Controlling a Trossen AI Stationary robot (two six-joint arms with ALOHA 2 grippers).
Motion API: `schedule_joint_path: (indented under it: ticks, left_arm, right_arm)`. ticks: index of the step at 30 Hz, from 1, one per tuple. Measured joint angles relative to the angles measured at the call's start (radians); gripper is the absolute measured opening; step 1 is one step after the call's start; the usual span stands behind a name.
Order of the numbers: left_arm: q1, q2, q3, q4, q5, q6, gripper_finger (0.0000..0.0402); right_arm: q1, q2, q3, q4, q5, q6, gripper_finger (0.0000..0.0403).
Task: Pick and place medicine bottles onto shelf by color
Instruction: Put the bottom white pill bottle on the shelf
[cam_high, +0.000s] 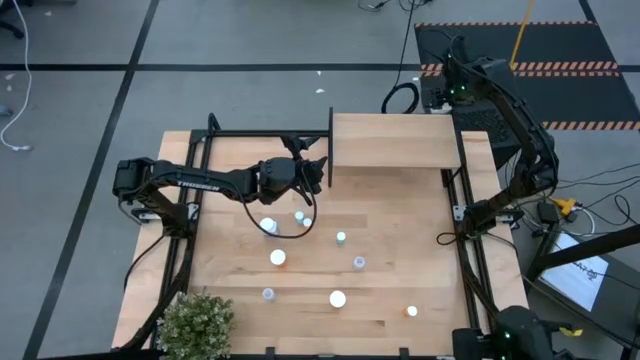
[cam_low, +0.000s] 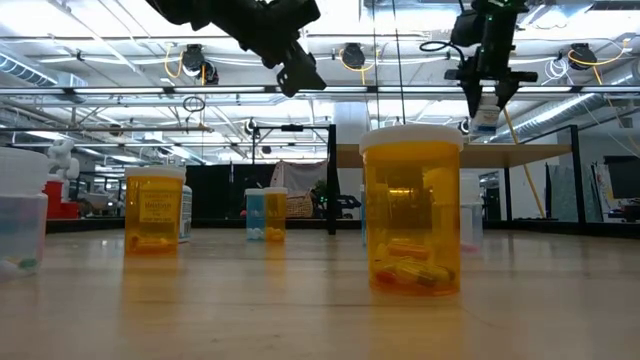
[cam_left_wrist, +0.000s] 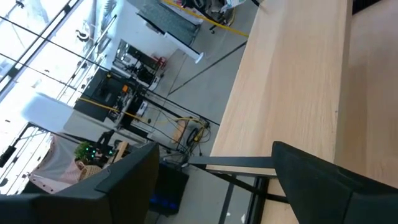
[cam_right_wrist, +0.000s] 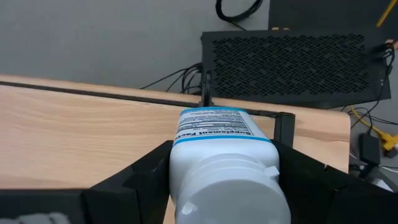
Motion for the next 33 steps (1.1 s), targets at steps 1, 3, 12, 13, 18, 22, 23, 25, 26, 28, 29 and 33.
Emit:
schedule_joint_path:
  ticks: [1, 3, 12, 13, 18, 22, 23, 25, 26, 28, 29, 33]
  left_arm:
    - [0.0, 0.0, 0.0, 0.001, 0.002, 0.0, 0.031]
    - [0.0, 0.0, 0.0, 0.001, 0.003, 0.0, 0.031]
    - [-0.001, 0.0, 0.0, 0.0, 0.003, -0.001, 0.031]
    - [-0.001, 0.0, 0.0, 0.0, 0.003, -0.001, 0.031]
    - [-0.001, 0.0, 0.0, 0.0, 0.003, -0.002, 0.031]
    - [-0.001, 0.0, 0.0, 0.0, 0.003, -0.002, 0.031]
    - [-0.001, 0.0, 0.0, 0.0, 0.003, -0.002, 0.031]
    - [-0.001, 0.0, 0.0, 0.0, 0.003, -0.002, 0.031]
    - [-0.001, 0.0, 0.0, 0.0, 0.003, -0.002, 0.031]
    - [-0.001, 0.0, 0.0, 0.0, 0.003, -0.002, 0.031]
    - [-0.001, 0.0, 0.0, 0.0, 0.003, -0.002, 0.031]
    - [-0.001, 0.0, 0.0, 0.0, 0.003, -0.002, 0.031]
  right_arm:
    - [0.0, 0.008, 0.0, 0.0, -0.001, -0.001, 0.0233]
    - [0.0, 0.022, 0.0, 0.0, -0.002, -0.009, 0.0233]
    - [-0.007, 0.095, 0.0, -0.032, -0.074, 0.003, 0.0233]
    - [-0.008, 0.104, 0.0, -0.037, -0.087, 0.002, 0.0233]
    - [-0.008, 0.131, 0.0, -0.049, -0.1, 0.003, 0.0233]
    - [-0.008, 0.139, 0.0, -0.049, -0.098, 0.003, 0.0233]
    - [-0.009, 0.139, 0.0, -0.049, -0.088, 0.003, 0.0233]
    - [-0.008, 0.139, 0.0, -0.054, -0.054, 0.006, 0.0233]
    - [-0.008, 0.139, 0.0, -0.059, -0.039, 0.013, 0.0233]
    - [-0.008, 0.139, 0.0, -0.072, -0.018, 0.022, 0.0233]
    - [-0.008, 0.139, 0.0, -0.075, -0.018, 0.022, 0.0233]
    - [-0.008, 0.139, 0.0, -0.075, -0.019, 0.026, 0.0233]
